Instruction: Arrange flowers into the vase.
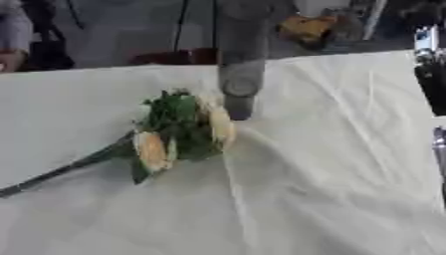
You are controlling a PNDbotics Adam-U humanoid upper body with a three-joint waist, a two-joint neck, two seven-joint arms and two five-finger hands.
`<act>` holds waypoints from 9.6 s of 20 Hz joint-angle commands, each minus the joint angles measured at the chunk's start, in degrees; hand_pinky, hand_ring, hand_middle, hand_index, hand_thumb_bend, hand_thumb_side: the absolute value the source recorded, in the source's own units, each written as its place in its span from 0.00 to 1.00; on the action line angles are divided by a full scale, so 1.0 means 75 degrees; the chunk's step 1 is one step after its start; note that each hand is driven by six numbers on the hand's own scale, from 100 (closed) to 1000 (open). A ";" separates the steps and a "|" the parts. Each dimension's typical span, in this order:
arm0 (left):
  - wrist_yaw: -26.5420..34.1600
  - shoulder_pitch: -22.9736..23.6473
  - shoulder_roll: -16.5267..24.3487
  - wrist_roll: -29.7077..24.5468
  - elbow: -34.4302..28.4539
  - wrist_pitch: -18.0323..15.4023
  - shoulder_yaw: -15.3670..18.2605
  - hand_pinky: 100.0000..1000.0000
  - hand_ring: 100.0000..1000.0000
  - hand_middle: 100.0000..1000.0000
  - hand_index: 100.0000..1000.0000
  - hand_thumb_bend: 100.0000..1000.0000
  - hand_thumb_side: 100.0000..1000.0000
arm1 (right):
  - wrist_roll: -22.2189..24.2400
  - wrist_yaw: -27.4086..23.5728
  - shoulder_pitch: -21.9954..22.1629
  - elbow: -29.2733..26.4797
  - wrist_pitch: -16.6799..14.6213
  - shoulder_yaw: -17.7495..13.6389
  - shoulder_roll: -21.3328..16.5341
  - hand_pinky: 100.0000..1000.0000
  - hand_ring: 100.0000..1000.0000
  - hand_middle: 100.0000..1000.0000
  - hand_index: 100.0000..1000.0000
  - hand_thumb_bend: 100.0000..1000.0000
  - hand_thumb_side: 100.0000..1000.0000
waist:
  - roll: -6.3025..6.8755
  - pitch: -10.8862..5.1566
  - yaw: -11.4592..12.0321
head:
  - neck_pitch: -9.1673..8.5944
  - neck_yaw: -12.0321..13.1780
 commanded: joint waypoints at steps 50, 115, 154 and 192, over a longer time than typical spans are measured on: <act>0.1220 -0.2206 0.2467 -0.6540 0.3208 0.2347 -0.4282 0.85 0.97 0.97 1.00 0.34 0.79 | 0.0218 -0.0132 -0.0062 -0.0123 0.0176 0.0259 -0.0175 0.77 0.93 0.78 0.96 0.00 1.00 | 0.0187 -0.0375 -0.0200 | -0.0007 -0.0029; -0.0063 -0.2366 0.0983 -0.3991 0.6200 0.1746 -0.4122 0.12 0.31 0.44 0.59 0.00 0.51 | 0.0134 -0.0217 -0.0112 -0.0123 0.0312 0.0279 -0.0110 0.78 0.93 0.76 0.96 0.00 1.00 | 0.0078 -0.0124 -0.0460 | -0.0178 0.0193; 0.0501 -0.2119 0.1042 -0.1899 0.6052 0.0715 -0.3514 0.00 0.00 0.00 0.00 0.00 0.19 | 0.0064 -0.0255 -0.0068 -0.0123 0.0346 0.0234 -0.0081 0.78 0.93 0.75 0.95 0.00 1.00 | 0.0071 -0.0132 -0.0510 | -0.0283 0.0120; 0.5036 -0.2127 0.1415 0.1875 0.3075 0.2745 -0.2059 0.00 0.00 0.00 0.00 0.00 0.57 | 0.0017 -0.0220 -0.0044 -0.0123 0.0424 0.0210 -0.0082 0.78 0.93 0.74 0.95 0.00 1.00 | 0.0037 -0.0221 -0.0501 | -0.0232 0.0012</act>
